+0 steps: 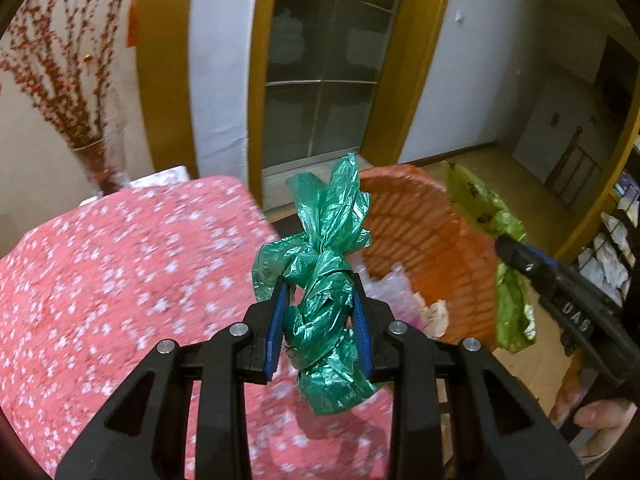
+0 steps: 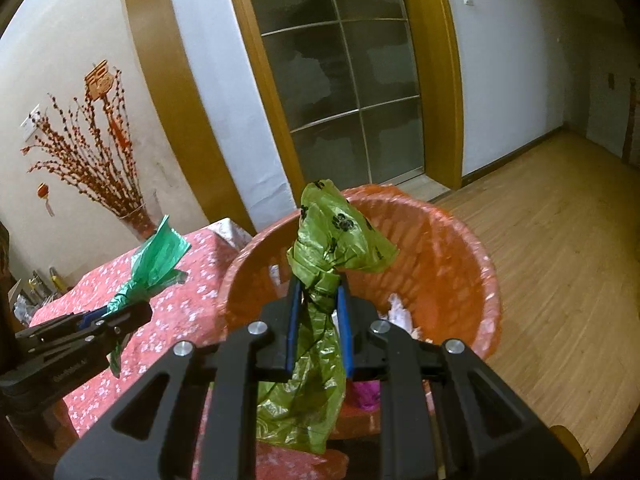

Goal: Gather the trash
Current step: 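Open both grippers to drop the bags into the basket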

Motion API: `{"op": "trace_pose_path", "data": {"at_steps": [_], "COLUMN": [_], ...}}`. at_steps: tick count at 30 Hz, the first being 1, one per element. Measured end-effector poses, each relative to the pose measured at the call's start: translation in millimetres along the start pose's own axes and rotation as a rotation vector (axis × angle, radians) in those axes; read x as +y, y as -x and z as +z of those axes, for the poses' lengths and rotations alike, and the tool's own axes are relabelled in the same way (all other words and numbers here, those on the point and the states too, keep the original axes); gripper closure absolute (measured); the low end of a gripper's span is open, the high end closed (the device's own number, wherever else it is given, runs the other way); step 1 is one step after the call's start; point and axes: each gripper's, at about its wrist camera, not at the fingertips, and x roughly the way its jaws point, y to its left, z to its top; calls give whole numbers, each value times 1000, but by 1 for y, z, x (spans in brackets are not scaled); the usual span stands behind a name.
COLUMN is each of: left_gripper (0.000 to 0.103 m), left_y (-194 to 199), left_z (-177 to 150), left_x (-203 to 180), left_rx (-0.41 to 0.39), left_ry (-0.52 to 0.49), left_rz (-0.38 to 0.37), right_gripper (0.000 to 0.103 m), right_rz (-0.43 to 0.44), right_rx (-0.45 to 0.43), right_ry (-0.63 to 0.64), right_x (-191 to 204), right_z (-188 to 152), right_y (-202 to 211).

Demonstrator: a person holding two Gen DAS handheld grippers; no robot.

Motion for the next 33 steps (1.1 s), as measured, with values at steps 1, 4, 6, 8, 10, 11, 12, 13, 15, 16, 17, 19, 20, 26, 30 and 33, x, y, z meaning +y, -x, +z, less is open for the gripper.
{"op": "trace_pose_path", "data": {"at_steps": [1,4,6,8,10,11,12,13,15,16,17,19,20,26,30,33], "left_gripper": [72,72,72,72,72,72,72,72,72,72,72,72,72,65,49,49], "left_y": [-2,-9,-13,-19,-22,-25,-25,-26,-28,-29,-29,-31,-32,-45,-54,-56], "left_z": [2,12,16,19,22,23,24,25,26,27,28,29,30,32,28,24], "left_x": [-2,-10,-17,-21,-26,-29,-33,-35,-38,-40,-41,-43,-44,-48,-45,-42], "left_rx": [-2,-1,3,6,9,10,11,12,12,12,11,9,8,30,55,71], "left_ry": [0,-1,-4,-7,-14,-18,-20,-23,-25,-26,-26,-27,-28,-21,-8,2], "left_rz": [-11,-46,-67,-82,-93,-99,-104,-110,-121,-125,-130,-143,-147,-163,-158,-149], "right_gripper": [85,85,85,85,85,85,85,85,85,85,85,85,85,80,66,63], "right_rz": [-3,-13,-20,-27,-32,-34,-36,-38,-38,-37,-36,-31,-28,-5,3,1], "right_rx": [-2,-9,-15,-20,-25,-27,-31,-35,-43,-47,-50,-59,-62,-65,-54,-51], "right_ry": [-1,-7,-9,-12,-14,-14,-15,-17,-22,-25,-27,-33,-36,-46,-63,-74], "right_x": [-2,-12,-18,-23,-27,-29,-30,-32,-35,-37,-38,-41,-42,-48,-53,-55], "right_z": [1,6,8,11,13,15,17,18,22,24,25,26,26,27,24,23], "right_y": [0,-1,-1,-1,-1,0,0,0,0,0,0,1,2,-4,-9,-10]}}
